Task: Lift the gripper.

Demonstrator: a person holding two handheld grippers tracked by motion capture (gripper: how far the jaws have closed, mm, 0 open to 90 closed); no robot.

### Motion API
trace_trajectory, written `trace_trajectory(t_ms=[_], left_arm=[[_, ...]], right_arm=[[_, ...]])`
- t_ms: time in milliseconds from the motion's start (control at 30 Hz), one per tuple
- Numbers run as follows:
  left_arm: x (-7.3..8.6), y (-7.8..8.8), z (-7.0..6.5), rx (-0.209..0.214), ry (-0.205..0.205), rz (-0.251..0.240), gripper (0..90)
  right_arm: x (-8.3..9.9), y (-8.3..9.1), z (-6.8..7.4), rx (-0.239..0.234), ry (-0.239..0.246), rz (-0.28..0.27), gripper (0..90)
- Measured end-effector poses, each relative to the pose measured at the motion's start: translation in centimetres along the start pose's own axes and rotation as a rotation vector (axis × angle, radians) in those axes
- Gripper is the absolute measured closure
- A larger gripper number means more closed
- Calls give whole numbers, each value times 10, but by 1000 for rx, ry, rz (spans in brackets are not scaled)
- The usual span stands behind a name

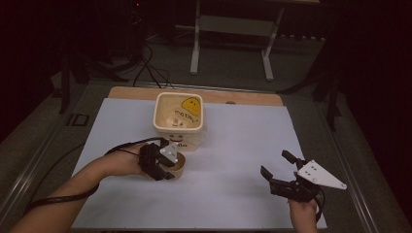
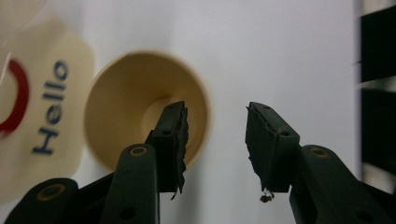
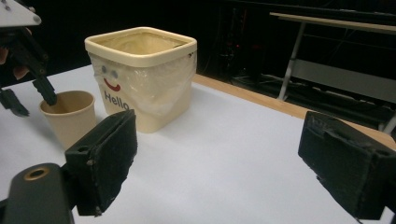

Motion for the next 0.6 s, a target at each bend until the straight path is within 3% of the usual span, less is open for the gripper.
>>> trace_trajectory(t_ms=[133,433,600], left_arm=[[2,-5,2,-12,-10,17,666],[2,-17,4,24,-52,52,758],[0,-19,5,9,-75,65,851]], right_arm=[[0,-1,0,-2,1,3,116],[1,-1,-1,-4,-14,7,116],[1,-1,-1,-2,-9,11,116]])
Point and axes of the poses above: each handheld gripper's, and its own axes: y roughly backward along the jaws, x roughly out of its underside, z roughly to its left, the point moved 3 cm from there along -y, roughly forward along the jaws, and after that the axes turned 3 degrees about x, right-handed, at the moved point
